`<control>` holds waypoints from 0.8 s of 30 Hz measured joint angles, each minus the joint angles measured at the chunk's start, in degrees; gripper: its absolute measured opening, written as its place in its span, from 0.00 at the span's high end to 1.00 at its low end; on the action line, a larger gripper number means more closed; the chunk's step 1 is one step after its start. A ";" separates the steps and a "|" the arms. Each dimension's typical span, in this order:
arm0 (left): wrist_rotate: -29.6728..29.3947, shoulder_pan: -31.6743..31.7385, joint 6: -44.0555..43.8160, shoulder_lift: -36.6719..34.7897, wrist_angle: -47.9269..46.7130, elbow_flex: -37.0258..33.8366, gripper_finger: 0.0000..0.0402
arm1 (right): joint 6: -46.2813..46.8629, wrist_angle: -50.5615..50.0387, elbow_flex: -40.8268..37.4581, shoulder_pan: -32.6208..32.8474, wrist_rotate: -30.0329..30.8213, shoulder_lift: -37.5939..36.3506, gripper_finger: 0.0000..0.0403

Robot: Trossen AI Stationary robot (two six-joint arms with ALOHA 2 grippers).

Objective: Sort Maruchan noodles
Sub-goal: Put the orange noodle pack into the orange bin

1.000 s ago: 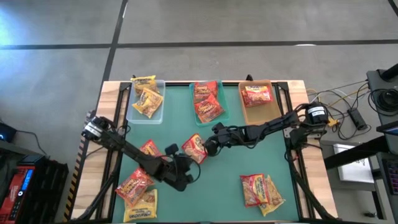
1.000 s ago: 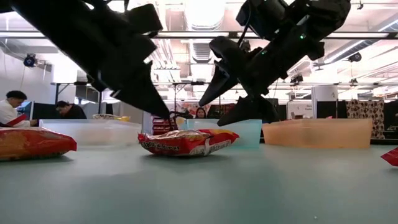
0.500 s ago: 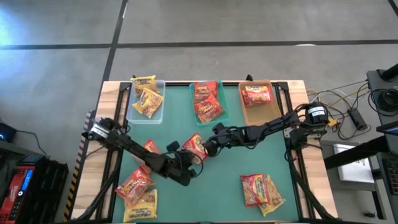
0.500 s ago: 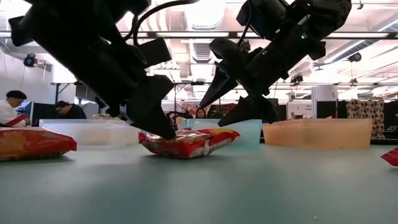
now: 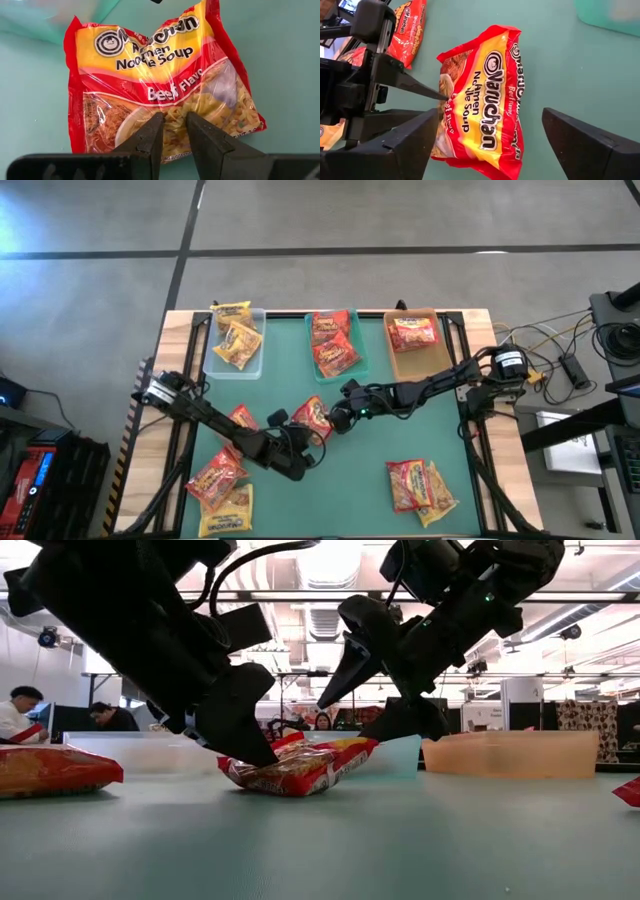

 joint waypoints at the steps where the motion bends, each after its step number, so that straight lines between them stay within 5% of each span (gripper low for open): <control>1: -0.01 -0.12 -0.26 0.01 -0.03 -0.01 0.82 | -0.03 0.00 0.00 0.00 0.01 0.00 0.13; 24: 0.46 -1.32 -2.23 0.15 -0.79 -0.11 0.82 | 1.38 15.45 3.79 0.02 -6.67 14.34 0.13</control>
